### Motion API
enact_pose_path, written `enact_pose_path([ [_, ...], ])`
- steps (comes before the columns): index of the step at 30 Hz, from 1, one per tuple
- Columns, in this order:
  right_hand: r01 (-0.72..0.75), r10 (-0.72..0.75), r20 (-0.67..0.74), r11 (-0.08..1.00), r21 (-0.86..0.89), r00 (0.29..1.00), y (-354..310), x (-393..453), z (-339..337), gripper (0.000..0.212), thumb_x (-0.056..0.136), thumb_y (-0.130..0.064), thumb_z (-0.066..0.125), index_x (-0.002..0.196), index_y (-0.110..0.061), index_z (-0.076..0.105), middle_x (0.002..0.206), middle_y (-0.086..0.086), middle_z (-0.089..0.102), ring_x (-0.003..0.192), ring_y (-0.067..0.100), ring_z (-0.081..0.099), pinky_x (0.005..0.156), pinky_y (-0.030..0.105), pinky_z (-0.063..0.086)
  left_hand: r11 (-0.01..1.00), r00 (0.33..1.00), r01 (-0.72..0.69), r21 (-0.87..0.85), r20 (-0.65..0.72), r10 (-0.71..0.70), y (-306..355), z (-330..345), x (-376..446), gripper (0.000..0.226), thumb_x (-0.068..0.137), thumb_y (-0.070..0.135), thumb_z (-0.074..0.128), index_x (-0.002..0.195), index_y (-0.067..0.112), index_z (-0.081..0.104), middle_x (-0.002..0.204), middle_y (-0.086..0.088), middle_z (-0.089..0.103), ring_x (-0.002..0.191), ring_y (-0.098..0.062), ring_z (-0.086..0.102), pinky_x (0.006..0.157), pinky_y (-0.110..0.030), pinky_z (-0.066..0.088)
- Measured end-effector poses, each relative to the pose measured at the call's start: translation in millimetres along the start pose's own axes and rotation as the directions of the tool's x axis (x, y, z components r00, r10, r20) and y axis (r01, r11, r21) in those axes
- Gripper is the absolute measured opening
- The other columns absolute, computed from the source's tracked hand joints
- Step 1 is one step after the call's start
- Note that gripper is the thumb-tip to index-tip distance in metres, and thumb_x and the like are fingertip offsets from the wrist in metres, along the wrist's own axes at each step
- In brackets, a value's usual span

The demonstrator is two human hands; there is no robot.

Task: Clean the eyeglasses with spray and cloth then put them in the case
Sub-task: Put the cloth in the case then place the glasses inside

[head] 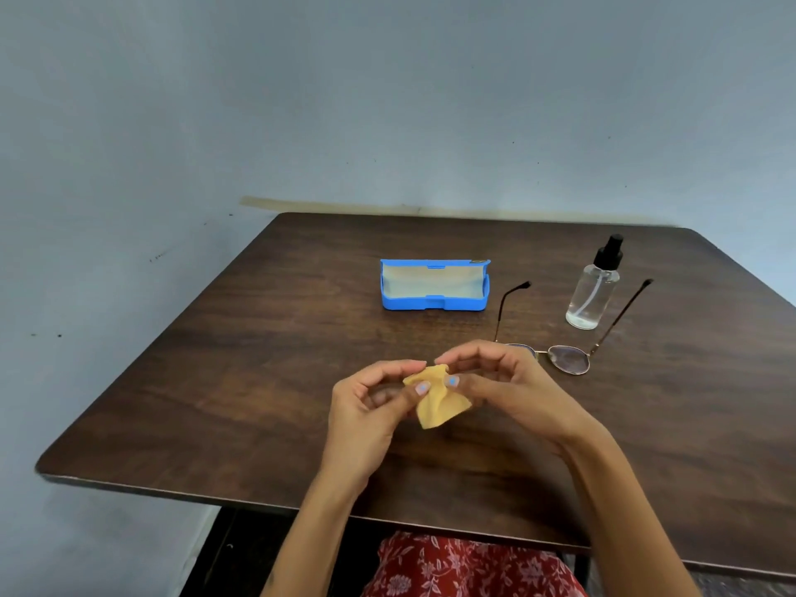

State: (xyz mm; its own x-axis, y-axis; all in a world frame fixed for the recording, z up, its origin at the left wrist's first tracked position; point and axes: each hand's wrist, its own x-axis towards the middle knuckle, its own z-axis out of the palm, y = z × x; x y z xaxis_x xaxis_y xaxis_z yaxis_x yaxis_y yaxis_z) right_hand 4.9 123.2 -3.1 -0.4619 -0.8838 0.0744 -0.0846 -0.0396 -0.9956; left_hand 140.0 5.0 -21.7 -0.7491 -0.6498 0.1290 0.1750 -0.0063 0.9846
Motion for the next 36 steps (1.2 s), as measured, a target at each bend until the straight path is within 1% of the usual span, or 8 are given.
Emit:
enact_pose_path([
  [7, 0.075, -0.078, -0.052, 0.996, -0.042, 0.996, -5, 8, 9, 0.024, 0.080, 0.009, 0.065, 0.072, -0.013, 0.069, 0.096, 0.005, 0.073, 0.090, 0.018, 0.069, 0.074, 0.025, 0.053, 0.994, 0.999, -0.053, 0.094, -0.001, 0.054, 1, -12, 0, 0.022, 0.077, 0.002, 0.070, 0.096, 0.012, 0.073, 0.094, -0.012, 0.071, 0.078, -0.020, 0.070, 0.069, -0.022, 0.056],
  [12, 0.096, -0.102, -0.078, 0.992, -0.081, 0.992, -12, 17, 21, 0.022, 0.086, 0.009, 0.055, 0.076, -0.010, 0.060, 0.072, -0.001, 0.067, 0.068, 0.009, 0.060, 0.063, 0.024, 0.050, 0.993, 0.997, -0.033, 0.117, 0.066, 0.025, 2, -20, -1, 0.018, 0.076, 0.014, 0.071, 0.093, 0.012, 0.073, 0.082, -0.013, 0.065, 0.063, -0.015, 0.064, 0.060, -0.021, 0.053],
  [16, 0.114, -0.116, -0.132, 0.993, -0.021, 0.984, -15, 25, 25, 0.013, 0.089, 0.000, 0.058, 0.088, -0.011, 0.065, 0.073, -0.006, 0.066, 0.067, 0.001, 0.058, 0.059, 0.017, 0.046, 0.987, 0.997, -0.011, 0.163, 0.083, -0.002, 2, -30, 3, 0.023, 0.070, 0.033, 0.071, 0.077, 0.011, 0.068, 0.097, -0.003, 0.067, 0.084, -0.013, 0.064, 0.075, -0.025, 0.051],
  [21, -0.026, 0.059, -0.176, 0.983, 0.181, 0.983, -7, 39, 32, 0.016, 0.088, -0.004, 0.060, 0.100, -0.012, 0.067, 0.088, 0.004, 0.069, 0.083, 0.013, 0.061, 0.074, 0.031, 0.051, 0.987, 0.979, 0.161, -0.014, 0.129, -0.158, 9, -46, 10, 0.018, 0.070, 0.021, 0.070, 0.080, 0.009, 0.062, 0.071, -0.003, 0.067, 0.067, -0.013, 0.061, 0.063, -0.024, 0.049],
  [24, -0.199, 0.234, -0.122, 0.948, 0.247, 0.964, -3, 46, 28, 0.018, 0.087, 0.001, 0.060, 0.102, -0.006, 0.067, 0.093, 0.012, 0.069, 0.085, 0.017, 0.064, 0.075, 0.029, 0.056, 0.965, 0.955, 0.263, -0.022, 0.146, -0.257, 15, -62, 14, 0.033, 0.062, 0.010, 0.076, 0.093, 0.004, 0.065, 0.088, -0.016, 0.071, 0.073, -0.020, 0.067, 0.063, -0.029, 0.057],
  [29, -0.474, 0.484, 0.021, 0.846, 0.245, 0.875, 8, 54, 28, 0.024, 0.080, 0.000, 0.069, 0.104, 0.005, 0.067, 0.094, 0.015, 0.071, 0.078, 0.017, 0.069, 0.066, 0.026, 0.058, 0.947, 0.950, 0.308, 0.095, 0.014, -0.311, 30, -88, 27, 0.044, 0.054, 0.010, 0.077, 0.097, 0.008, 0.069, 0.087, -0.007, 0.071, 0.076, -0.013, 0.064, 0.062, -0.019, 0.054],
  [33, -0.412, 0.477, -0.199, 0.863, 0.294, 0.856, 13, 68, 36, 0.014, 0.082, -0.014, 0.070, 0.094, -0.007, 0.069, 0.098, 0.010, 0.069, 0.088, 0.017, 0.065, 0.069, 0.029, 0.057, 0.925, 0.919, 0.379, 0.017, -0.129, -0.374, 27, -96, 46, 0.028, 0.068, -0.002, 0.074, 0.095, 0.004, 0.067, 0.089, -0.008, 0.067, 0.078, -0.013, 0.063, 0.058, -0.018, 0.055],
  [36, -0.298, 0.290, -0.546, 0.952, 0.077, 0.786, 20, 83, 44, 0.016, 0.084, -0.031, 0.070, 0.080, -0.015, 0.069, 0.086, -0.001, 0.065, 0.085, 0.014, 0.056, 0.075, 0.030, 0.049, 0.911, 0.887, 0.401, -0.094, -0.211, -0.412, 21, -88, 67, 0.025, 0.072, -0.006, 0.072, 0.095, 0.000, 0.065, 0.091, -0.011, 0.066, 0.082, -0.016, 0.064, 0.059, -0.019, 0.057],
])
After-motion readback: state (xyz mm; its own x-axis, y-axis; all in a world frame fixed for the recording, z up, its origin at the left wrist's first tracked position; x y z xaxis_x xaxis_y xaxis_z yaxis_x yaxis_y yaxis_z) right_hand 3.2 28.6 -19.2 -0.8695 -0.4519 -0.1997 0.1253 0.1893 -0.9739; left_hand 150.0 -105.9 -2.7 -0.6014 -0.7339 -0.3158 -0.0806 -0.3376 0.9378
